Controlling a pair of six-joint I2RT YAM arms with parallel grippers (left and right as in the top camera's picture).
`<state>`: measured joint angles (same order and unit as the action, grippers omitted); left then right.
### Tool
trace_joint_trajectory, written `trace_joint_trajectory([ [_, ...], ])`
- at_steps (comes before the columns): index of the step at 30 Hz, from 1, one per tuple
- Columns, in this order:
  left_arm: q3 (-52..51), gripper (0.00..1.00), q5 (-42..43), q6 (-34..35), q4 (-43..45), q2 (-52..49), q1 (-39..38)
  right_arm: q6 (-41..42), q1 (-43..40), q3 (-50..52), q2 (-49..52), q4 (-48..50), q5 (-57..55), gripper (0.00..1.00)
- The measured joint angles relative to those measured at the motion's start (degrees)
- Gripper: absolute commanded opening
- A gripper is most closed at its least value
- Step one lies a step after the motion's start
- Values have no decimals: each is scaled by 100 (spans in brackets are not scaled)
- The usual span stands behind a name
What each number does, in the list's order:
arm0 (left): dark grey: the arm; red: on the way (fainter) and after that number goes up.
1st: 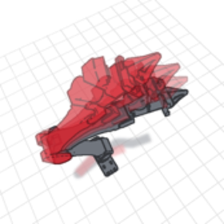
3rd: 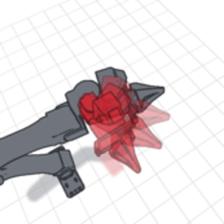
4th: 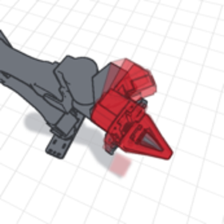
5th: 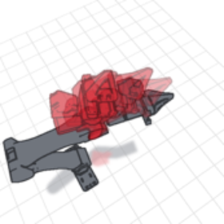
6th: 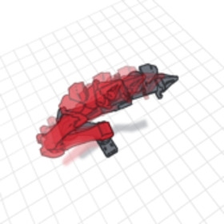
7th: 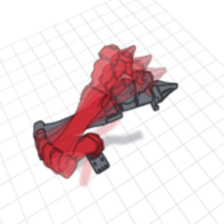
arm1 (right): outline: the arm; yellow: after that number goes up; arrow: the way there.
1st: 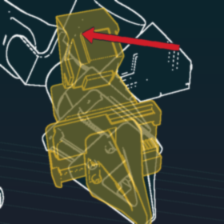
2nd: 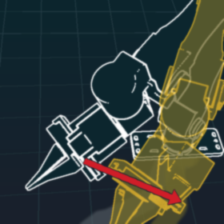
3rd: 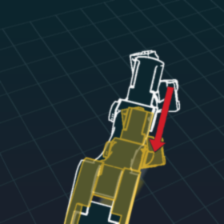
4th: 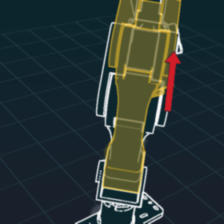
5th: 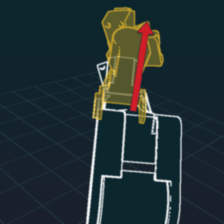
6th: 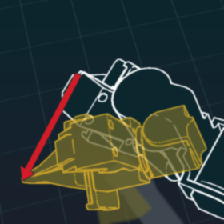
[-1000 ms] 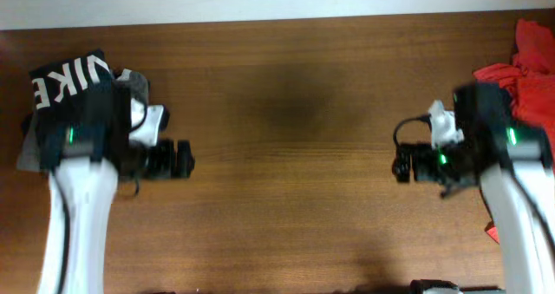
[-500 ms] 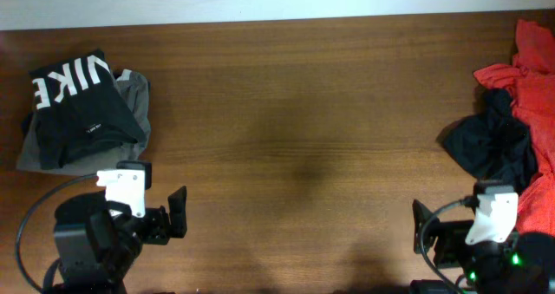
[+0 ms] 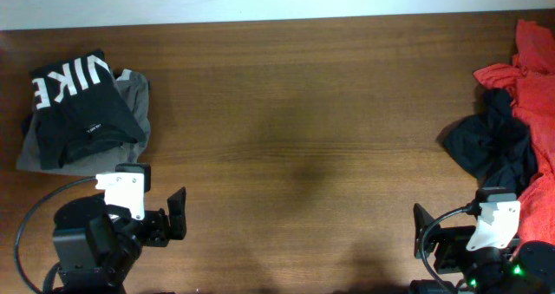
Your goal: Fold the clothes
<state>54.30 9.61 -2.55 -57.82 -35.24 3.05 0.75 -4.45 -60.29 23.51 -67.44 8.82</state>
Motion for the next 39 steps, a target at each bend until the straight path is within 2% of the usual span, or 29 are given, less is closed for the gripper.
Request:
trace_joint_trajectory([
  [14,-2,99,0,0,0,0,0,-37,0,24,-13,-273,-66,99],
  [19,-9,99,0,0,0,0,0,-127,-2,343,-175,92,-105,99],
  [31,-28,99,-2,0,-4,0,0,-186,389,3348,-1727,2896,-81,99],
  [35,-33,99,-2,0,-7,0,0,-205,417,4094,-2205,3858,-83,99],
  [39,-33,99,-2,0,-11,0,0,-210,417,4631,-2262,4857,-94,99],
])
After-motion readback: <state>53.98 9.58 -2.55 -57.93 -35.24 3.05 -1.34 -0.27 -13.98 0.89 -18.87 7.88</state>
